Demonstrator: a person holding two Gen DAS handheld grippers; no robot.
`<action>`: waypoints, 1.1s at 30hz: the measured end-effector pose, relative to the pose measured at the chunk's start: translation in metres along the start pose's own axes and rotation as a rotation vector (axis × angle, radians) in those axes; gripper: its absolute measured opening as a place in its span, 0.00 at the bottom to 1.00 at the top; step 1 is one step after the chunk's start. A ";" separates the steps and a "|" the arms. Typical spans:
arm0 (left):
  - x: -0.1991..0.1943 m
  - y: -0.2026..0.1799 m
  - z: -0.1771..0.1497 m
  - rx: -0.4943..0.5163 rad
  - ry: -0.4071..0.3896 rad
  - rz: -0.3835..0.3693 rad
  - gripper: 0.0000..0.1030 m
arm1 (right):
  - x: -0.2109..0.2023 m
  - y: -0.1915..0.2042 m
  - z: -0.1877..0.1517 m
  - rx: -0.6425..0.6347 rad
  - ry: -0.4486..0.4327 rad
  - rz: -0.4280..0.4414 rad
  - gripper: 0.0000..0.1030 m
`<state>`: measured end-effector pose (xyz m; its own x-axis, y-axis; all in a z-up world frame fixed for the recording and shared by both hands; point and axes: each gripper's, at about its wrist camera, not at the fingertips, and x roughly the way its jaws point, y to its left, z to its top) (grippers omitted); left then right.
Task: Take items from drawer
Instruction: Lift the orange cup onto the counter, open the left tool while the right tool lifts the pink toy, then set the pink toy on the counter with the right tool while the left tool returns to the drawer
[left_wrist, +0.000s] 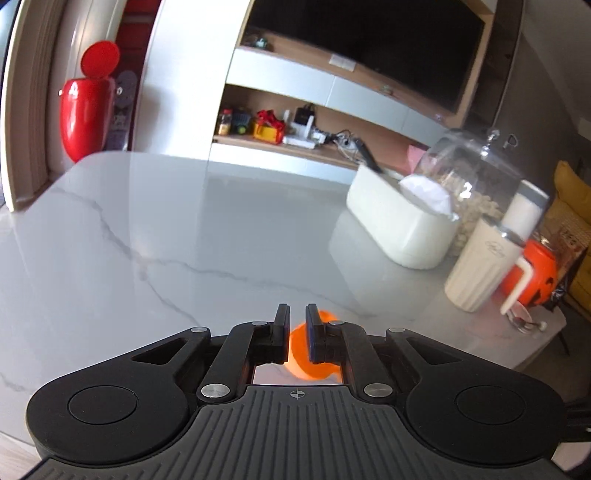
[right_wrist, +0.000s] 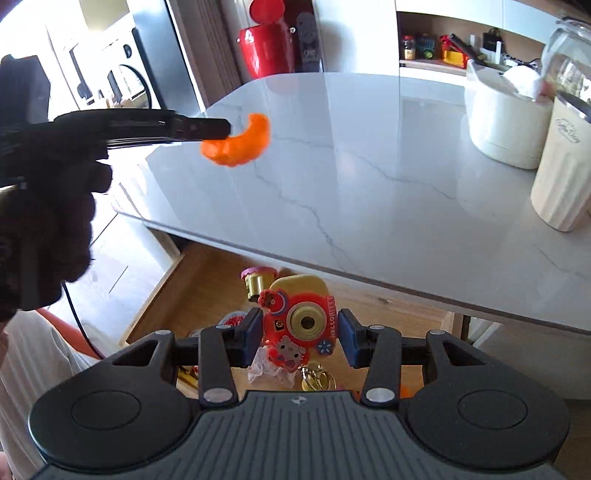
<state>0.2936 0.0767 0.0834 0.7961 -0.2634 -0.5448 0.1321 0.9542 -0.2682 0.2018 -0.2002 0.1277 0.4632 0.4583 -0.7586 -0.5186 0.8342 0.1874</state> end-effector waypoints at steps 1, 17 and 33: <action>0.013 0.000 -0.006 -0.002 0.021 0.032 0.12 | -0.004 -0.003 0.000 0.012 -0.011 -0.008 0.42; -0.047 0.043 -0.048 0.036 0.002 -0.036 0.13 | -0.011 -0.033 0.091 0.097 -0.239 -0.069 0.44; -0.016 0.031 -0.110 0.378 0.353 -0.019 0.14 | 0.016 -0.035 0.014 0.053 -0.092 -0.107 0.86</action>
<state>0.2197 0.0945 -0.0036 0.5523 -0.2508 -0.7950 0.4011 0.9160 -0.0103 0.2378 -0.2178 0.1177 0.5792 0.3898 -0.7160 -0.4251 0.8938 0.1428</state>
